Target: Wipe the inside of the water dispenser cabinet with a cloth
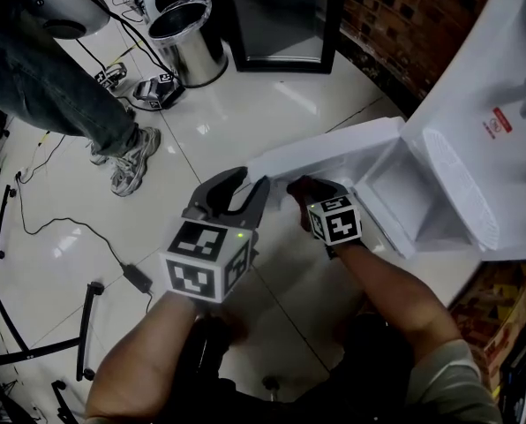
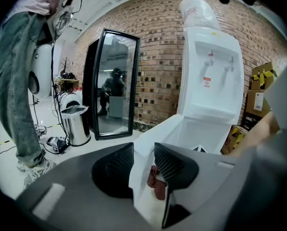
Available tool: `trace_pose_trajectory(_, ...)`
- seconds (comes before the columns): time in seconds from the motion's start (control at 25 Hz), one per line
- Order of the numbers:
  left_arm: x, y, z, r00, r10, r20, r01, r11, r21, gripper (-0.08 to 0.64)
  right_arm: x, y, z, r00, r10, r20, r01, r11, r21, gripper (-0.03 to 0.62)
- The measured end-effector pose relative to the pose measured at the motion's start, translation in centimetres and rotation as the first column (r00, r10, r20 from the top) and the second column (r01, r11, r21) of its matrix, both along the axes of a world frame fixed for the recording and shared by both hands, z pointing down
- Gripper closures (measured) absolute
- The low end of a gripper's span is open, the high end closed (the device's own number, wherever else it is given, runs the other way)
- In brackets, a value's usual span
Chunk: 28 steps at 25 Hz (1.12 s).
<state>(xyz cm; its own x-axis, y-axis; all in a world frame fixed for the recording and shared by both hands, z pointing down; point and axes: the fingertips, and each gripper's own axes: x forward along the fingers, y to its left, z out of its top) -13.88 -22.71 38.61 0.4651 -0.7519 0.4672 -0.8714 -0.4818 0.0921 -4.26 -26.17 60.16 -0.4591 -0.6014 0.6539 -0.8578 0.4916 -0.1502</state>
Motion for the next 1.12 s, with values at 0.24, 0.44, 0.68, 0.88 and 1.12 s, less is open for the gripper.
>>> trace_pose_trajectory(0.24, -0.2, -0.2, -0.1, 1.000, -0.013, -0.001, 0.013, 1.000, 0.010, 0.426, 2.5, -1.2, 0.5, 0.994, 0.105, 0.009, -0.104, 0.994, -0.021, 0.495)
trace_pose_trajectory(0.44, -0.1, -0.2, -0.1, 1.000, -0.017, 0.001, 0.017, 1.000, 0.011, 0.426, 7.1, -1.9, 1.4, 0.968, 0.251, -0.008, -0.251, 0.967, -0.032, 0.495)
trace_pose_trajectory(0.68, -0.1, -0.4, 0.0, 1.000, -0.021, 0.005, 0.021, 1.000, 0.012, 0.426, 14.6, -2.4, 1.6, 0.897, 0.440, -0.051, -0.441, 0.897, -0.025, 0.499)
trace_pose_trajectory(0.88, -0.1, -0.5, 0.0, 1.000, -0.026, 0.007, 0.026, 1.000, 0.010, 0.426, 16.8, -1.5, 0.8, 0.875, 0.475, -0.087, -0.478, 0.878, -0.008, 0.498)
trace_pose_trajectory(1.12, -0.1, -0.4, 0.1, 1.000, -0.026, 0.009, 0.026, 1.000, 0.009, 0.426, 19.5, -1.2, 0.4, 0.826, 0.553, -0.106, -0.555, 0.832, 0.012, 0.498)
